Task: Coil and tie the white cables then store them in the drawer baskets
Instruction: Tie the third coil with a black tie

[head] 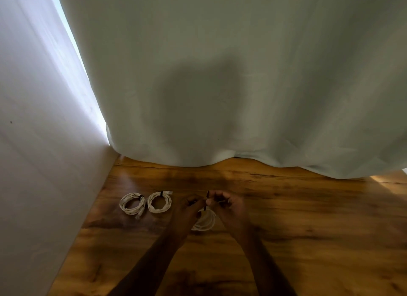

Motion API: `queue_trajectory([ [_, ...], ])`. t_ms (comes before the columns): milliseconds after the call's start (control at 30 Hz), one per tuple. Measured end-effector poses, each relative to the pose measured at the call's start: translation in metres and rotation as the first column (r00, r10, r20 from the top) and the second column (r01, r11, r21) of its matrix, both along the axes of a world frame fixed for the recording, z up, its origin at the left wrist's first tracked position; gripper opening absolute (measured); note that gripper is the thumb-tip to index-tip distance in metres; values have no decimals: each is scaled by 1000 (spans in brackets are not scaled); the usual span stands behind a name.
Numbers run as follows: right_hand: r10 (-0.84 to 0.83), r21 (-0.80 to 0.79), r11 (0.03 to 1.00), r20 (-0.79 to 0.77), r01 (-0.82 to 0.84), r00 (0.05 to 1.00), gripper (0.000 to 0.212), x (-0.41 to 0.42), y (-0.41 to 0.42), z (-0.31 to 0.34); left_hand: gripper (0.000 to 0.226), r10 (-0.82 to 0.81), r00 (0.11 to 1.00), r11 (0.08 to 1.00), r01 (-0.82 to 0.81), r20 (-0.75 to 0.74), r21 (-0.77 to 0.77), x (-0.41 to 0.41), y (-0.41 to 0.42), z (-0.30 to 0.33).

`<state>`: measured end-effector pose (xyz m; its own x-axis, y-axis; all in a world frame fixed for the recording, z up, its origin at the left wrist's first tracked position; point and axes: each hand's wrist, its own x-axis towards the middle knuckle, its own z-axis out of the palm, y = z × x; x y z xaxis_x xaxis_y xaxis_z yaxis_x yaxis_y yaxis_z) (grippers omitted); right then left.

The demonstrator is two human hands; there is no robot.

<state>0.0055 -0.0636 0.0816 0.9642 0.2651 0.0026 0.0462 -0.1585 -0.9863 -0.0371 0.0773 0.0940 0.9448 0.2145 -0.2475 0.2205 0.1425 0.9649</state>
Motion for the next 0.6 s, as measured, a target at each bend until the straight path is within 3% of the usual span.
queue_trajectory([
  [133, -65, -19, 998, 43, 66, 997, 8, 1, 3, -2, 21, -18, 1000, 995, 17, -14, -99, -2, -3, 1],
  [267, -101, -14, 995, 94, 103, 990, 14, 3, 1, -1, 8, 62, 997, 972, -70, -44, -225, -3, -6, 4],
  [433, -67, -25, 997, 142, 72, 988, 12, 1, -1, 6, 12, 44, 998, 979, -52, -43, -196, -5, -10, 4],
  [600, -73, -31, 996, 323, 87, 943, 12, 1, -1, 24, 13, -1, 1000, 993, 3, 23, -119, 4, -13, 6],
])
